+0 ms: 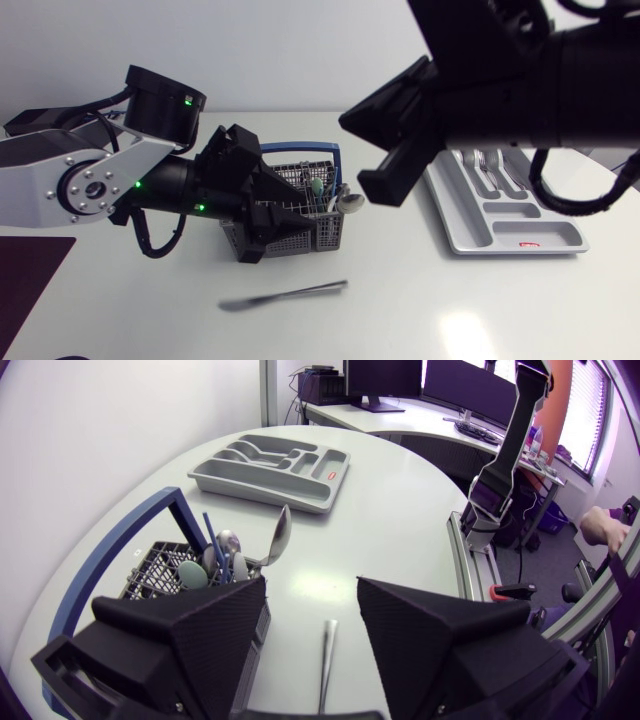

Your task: Unload the cutlery basket into the drawer organizer.

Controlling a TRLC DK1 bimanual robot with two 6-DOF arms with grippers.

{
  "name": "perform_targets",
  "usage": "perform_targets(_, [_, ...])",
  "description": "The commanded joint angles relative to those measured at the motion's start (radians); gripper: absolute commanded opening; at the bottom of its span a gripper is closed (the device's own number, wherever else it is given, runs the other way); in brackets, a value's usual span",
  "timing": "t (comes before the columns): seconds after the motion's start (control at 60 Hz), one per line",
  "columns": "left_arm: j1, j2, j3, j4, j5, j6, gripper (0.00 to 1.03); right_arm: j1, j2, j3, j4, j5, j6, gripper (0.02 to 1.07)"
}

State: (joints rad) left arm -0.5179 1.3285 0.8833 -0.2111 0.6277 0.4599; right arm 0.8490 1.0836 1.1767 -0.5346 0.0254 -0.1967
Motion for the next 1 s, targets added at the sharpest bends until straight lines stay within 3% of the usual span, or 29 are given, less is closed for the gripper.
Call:
perform_targets(0.0, [0.015,0.011,0.005,-0.002,0.003,-0.01,0.67,-0.01,-0.036,-0.077,-0.001,-0.012,-0.037,0.13])
perform_targets(0.083, [0.03,-0.011,-0.007,-0.016,-0.003,-0.001,0.69,-0.018,-0.085,-0.14,-0.015,-0.047,-0.07,0.15])
perform_targets(0.267, [0.071,-0.054,-0.021,-0.079,-0.005,0.033,0.72,-0.062,-0.12,-0.246,-0.067,-0.154,-0.165,0.34])
perform_targets(0.4, [0.113,-0.109,-0.049,-0.12,-0.005,0.054,0.72,-0.064,-0.094,-0.285,-0.073,-0.157,-0.176,0.46])
perform_targets(0.6, [0.167,-0.166,-0.101,-0.197,-0.003,0.114,0.72,-0.014,0.065,-0.325,-0.041,-0.216,-0.176,0.48])
perform_targets(0.983, [0.239,-0.256,-0.216,-0.223,0.0,0.163,0.73,0.114,0.334,-0.296,0.012,-0.236,-0.248,0.6])
